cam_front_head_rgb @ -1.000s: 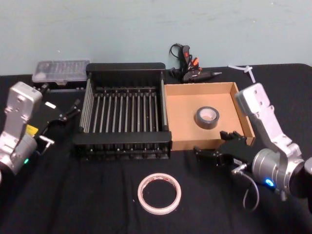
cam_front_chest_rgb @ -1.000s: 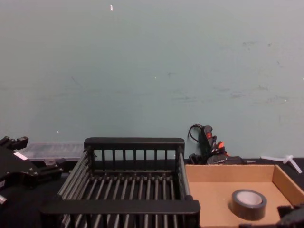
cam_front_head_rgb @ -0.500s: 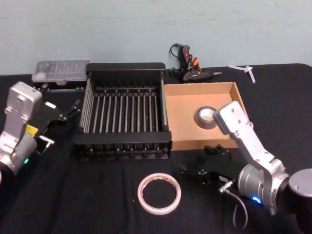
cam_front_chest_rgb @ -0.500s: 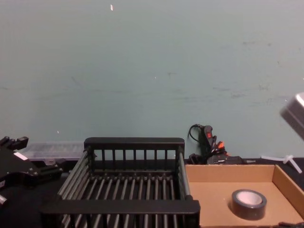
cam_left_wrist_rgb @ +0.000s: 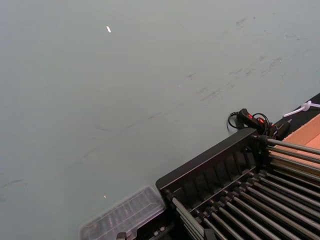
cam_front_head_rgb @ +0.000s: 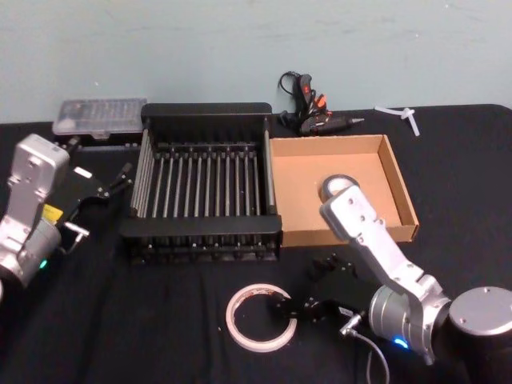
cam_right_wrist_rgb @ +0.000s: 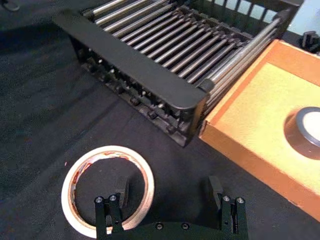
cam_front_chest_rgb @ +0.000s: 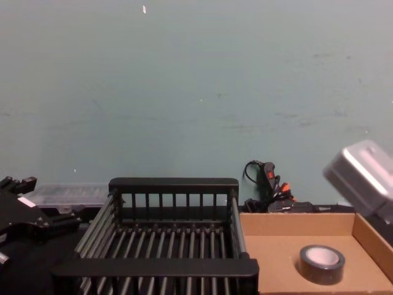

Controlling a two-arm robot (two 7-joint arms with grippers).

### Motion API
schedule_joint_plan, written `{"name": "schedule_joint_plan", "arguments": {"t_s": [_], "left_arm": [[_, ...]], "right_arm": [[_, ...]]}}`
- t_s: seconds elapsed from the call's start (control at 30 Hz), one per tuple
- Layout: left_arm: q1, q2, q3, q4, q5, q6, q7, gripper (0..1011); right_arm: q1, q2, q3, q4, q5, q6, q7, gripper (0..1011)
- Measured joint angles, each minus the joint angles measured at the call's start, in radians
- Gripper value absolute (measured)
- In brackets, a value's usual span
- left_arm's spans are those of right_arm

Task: Pick up the white tape and place it into the black box , Pick up the silver tape and place it into the brown box.

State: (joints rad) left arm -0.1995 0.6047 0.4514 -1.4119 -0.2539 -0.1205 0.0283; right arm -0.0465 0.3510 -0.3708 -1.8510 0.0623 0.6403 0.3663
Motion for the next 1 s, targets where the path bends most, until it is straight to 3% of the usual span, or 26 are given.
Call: {"name": "schedule_joint_plan", "arguments": {"t_s": [0.43,1.0], "left_arm": [[0.000,0.000,0.000,0.000,0.000,0.000,0.000,1001],[0.000,0.000,0.000,0.000,0.000,0.000,0.000,1001]], "right_arm": [[0.023,-0.009,-0.042,0.044,-0.040,-0.019,0.027,1002],[0.036,-0.019,-0.052,0.072,-0.041,-0.007,0.050,1002]]}}
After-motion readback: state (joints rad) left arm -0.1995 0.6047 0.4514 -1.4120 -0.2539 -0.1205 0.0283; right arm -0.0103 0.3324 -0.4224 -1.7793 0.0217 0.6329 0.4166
